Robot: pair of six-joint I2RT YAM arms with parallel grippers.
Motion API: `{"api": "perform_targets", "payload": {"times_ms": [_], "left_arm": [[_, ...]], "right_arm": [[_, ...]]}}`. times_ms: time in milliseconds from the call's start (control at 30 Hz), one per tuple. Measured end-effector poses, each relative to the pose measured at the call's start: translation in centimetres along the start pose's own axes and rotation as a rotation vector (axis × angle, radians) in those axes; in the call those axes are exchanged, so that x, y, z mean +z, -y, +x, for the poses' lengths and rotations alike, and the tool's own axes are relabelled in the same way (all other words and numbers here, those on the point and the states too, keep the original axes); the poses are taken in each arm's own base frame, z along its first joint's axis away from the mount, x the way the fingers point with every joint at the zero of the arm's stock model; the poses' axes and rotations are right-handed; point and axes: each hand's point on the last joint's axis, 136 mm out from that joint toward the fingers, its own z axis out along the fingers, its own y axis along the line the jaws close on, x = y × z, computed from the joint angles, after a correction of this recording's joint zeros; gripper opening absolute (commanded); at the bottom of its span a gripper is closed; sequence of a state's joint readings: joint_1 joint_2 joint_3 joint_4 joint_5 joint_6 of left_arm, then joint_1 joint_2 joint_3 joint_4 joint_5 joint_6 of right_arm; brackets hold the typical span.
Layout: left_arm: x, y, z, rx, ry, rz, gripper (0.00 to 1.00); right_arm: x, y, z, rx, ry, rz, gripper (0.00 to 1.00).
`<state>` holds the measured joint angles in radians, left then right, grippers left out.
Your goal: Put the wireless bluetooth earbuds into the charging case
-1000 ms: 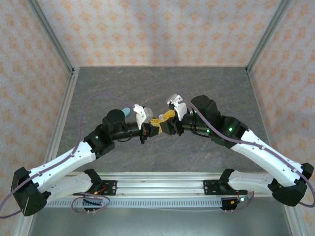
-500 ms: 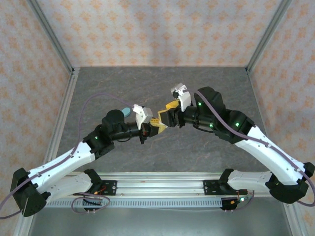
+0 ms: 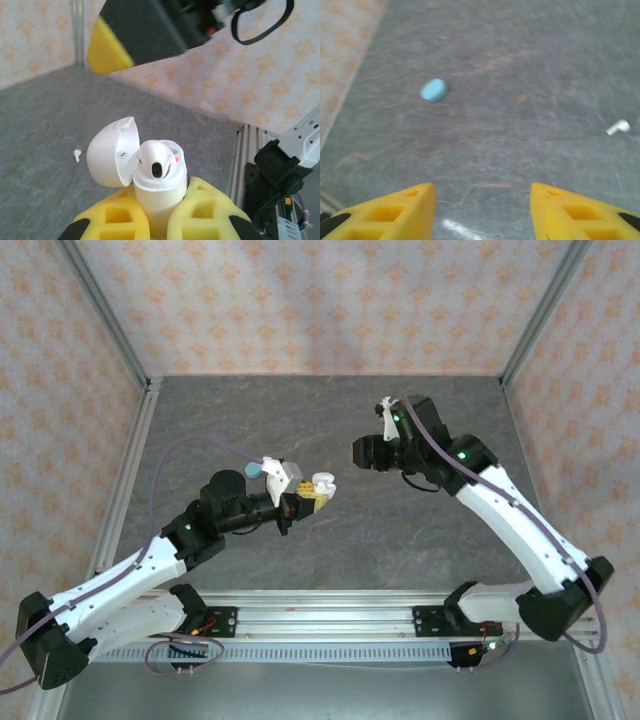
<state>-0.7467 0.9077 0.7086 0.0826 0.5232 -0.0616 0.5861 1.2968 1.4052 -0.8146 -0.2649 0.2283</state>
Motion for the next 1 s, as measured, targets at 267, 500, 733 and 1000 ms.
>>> {"api": "perform_targets", "payload": {"times_ms": [267, 500, 733, 1000], "left_arm": [[0.1, -1.2, 2.9, -0.018, -0.081, -0.058, 0.0], [0.5, -1.9, 5.3, -0.028, -0.131, -0.077, 0.0], [2.0, -2.8, 7.4, -0.043, -0.175, -0.081, 0.0], [3.3, -3.3, 8.9, -0.025, -0.226, -0.076, 0.0]], "right_arm": [[9.2, 10.6, 5.3, 0.341, -0.293, 0.226, 0.43], [12.9, 15.1, 6.4, 0.515, -0.355, 0.274, 0.44], [16.2, 18.1, 7.0, 0.584, -0.391, 0.31, 0.46], [18.2, 19.0, 5.0, 0.585, -0.357, 0.314, 0.48]]}}
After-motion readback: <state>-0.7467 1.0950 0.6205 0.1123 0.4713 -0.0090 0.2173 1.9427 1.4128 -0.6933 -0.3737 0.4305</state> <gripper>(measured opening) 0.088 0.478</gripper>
